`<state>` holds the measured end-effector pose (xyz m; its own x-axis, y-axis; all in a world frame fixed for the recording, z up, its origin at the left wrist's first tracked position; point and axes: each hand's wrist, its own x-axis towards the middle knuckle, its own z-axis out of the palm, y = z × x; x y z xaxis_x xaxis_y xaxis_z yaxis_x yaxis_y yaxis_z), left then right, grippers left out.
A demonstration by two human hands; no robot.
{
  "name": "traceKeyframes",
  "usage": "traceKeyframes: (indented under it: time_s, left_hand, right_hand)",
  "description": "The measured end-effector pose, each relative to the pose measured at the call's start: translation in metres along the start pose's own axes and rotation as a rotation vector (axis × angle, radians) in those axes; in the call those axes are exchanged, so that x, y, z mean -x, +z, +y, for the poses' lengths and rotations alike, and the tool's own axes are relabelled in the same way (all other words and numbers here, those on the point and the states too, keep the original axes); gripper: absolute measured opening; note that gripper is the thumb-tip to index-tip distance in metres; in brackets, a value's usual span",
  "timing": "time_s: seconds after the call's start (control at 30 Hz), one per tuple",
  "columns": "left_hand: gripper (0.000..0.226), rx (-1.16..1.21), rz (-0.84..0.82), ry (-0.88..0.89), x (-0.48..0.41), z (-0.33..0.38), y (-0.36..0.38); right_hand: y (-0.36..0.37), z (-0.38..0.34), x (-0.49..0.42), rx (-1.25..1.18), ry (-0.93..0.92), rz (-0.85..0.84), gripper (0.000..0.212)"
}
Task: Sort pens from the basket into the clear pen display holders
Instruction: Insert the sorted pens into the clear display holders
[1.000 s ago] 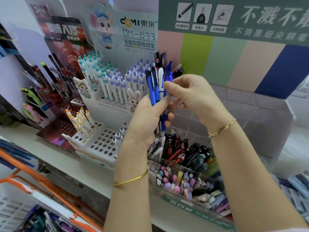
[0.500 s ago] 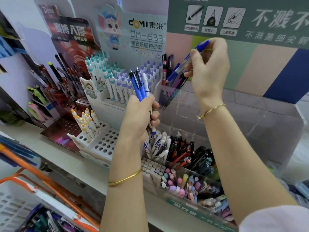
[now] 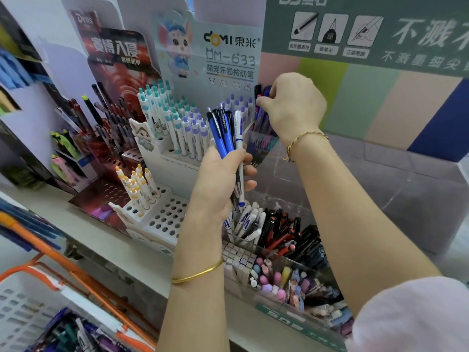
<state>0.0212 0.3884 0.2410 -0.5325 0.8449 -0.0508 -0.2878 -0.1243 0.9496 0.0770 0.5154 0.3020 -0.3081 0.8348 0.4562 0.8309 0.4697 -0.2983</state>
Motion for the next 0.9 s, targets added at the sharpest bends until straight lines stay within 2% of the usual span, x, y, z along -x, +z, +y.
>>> traceKeyframes:
  time_s: [0.2, 0.3, 0.4, 0.47, 0.6, 0.7, 0.77, 0.9]
  left_hand:
    - [0.007, 0.014, -0.004, -0.001, 0.003, -0.001, 0.001]
    - [0.008, -0.014, -0.014, 0.009, 0.005, -0.001, 0.001]
    - [0.010, -0.025, -0.035, 0.015, 0.005, -0.003, 0.001]
    - [0.009, -0.041, -0.060, 0.016, 0.004, -0.005, 0.003]
    - [0.006, -0.068, -0.163, 0.013, 0.006, -0.008, 0.011]
    - [0.014, -0.080, -0.213, 0.007, 0.006, -0.010, 0.014]
    - [0.014, -0.046, -0.182, -0.023, 0.006, -0.010, 0.015]
    - [0.006, -0.026, -0.033, -0.029, 0.004, -0.009, 0.010]
  right_hand:
    - [0.006, -0.001, 0.006, 0.084, -0.044, -0.073, 0.028]
    - [0.001, 0.012, 0.011, -0.156, 0.021, 0.017, 0.029]
    - [-0.009, 0.028, 0.021, -0.451, 0.065, 0.148, 0.011]
    - [-0.014, 0.034, 0.032, -0.612, 0.060, 0.067, 0.007]
    - [-0.014, 0.032, 0.053, -0.791, 0.078, -0.284, 0.014]
    - [-0.011, 0.034, 0.060, -0.919, 0.084, -0.372, 0.007]
    - [-0.010, 0.037, 0.058, -0.977, 0.098, -0.252, 0.006]
    - [-0.016, 0.044, 0.041, -1.020, 0.126, 0.327, 0.015]
